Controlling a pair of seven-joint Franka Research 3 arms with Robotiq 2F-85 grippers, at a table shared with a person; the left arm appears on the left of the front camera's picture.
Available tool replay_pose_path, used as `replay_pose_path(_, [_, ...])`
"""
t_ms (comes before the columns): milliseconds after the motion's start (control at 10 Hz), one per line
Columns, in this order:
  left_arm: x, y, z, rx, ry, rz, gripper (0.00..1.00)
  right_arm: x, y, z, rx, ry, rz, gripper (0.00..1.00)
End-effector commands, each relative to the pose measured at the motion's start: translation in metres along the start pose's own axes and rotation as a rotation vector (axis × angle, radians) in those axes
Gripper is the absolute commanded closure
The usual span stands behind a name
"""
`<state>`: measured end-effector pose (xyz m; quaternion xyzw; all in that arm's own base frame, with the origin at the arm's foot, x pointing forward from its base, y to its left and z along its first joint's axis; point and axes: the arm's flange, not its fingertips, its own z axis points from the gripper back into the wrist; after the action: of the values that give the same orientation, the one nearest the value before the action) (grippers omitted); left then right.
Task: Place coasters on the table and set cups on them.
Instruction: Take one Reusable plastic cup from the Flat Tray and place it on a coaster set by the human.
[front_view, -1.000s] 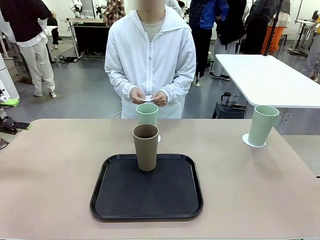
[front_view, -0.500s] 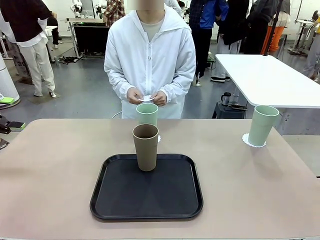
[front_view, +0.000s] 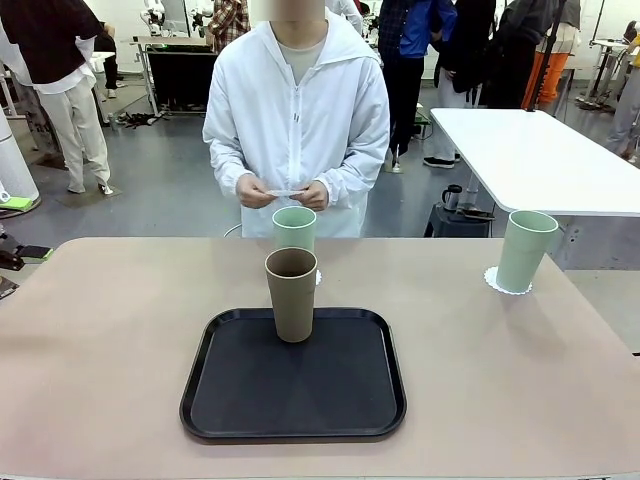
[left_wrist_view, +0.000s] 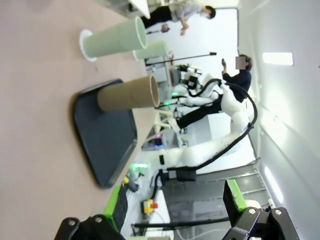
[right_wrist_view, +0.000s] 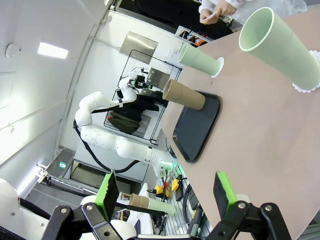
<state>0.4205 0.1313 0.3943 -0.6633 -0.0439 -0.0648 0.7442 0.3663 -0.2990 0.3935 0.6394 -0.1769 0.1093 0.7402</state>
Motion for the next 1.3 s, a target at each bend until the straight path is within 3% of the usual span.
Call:
replay_pose_path(0, [-0.0008,-0.001,0.0019,-0.009,0.0,-0.015,0.0,-0.0004,0.0001,-0.0012,-0.001,0.001,-0.003,0.0])
replay_pose_path(1200, [-0.0008,-0.001,0.0019,-0.009,0.0,-0.015,0.0,-0.0004,0.0001,-0.0012,-0.001,0.001,-0.003,0.0])
